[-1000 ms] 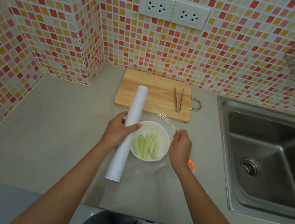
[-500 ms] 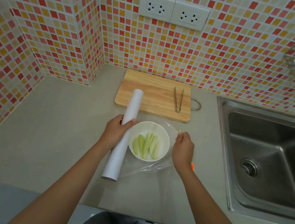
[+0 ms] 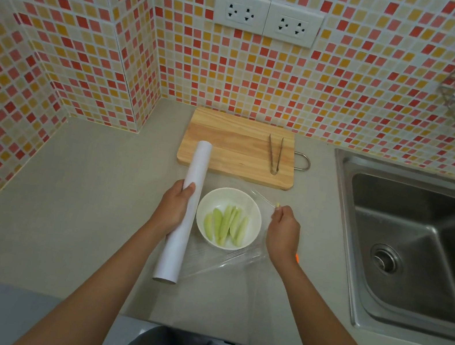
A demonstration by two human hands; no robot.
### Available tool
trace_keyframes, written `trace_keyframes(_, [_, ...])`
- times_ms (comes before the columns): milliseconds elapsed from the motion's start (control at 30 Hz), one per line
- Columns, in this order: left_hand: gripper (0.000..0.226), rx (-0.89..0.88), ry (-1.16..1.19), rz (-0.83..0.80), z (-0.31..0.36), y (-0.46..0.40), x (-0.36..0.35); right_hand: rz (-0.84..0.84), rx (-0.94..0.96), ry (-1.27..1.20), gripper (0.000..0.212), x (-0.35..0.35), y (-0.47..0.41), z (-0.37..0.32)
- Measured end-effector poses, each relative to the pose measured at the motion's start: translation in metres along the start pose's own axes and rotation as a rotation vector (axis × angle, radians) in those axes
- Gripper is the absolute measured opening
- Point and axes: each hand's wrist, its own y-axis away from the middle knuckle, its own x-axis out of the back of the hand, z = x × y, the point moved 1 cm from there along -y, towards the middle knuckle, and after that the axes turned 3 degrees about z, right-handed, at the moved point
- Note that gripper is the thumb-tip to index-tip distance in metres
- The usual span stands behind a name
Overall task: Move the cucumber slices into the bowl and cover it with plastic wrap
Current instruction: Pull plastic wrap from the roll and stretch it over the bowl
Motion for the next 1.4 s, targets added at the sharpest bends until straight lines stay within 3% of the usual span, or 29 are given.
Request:
trace_keyframes(200, [0.047,-0.014,-0.059,0.003,0.000,0.001,0.006,0.000,0.006,-0.002,0.028,-0.002,0.000,-0.001])
trace_keyframes(467, [0.019,-0.103,-0.052,0.007,0.003,0.000,0.011,0.025,-0.013,-0.023,0.029,-0.001,-0.003,0.000])
trace_keyframes(800, [0.036,-0.049,0.021,-0.002,-0.009,-0.007,0.010,-0.011,-0.011,-0.015,0.030,0.001,0.002,0.005])
trace_keyframes(1133, [0.039,-0.006,0.020,0.015,-0.015,-0.009,0.007,0.008,-0.023,0.012,0.030,-0.001,0.000,0.011])
trace_keyframes(1400, [0.045,-0.004,-0.007,0.026,-0.019,-0.008,0.004,-0.013,-0.047,0.142,0.030,-0.011,0.000,0.017])
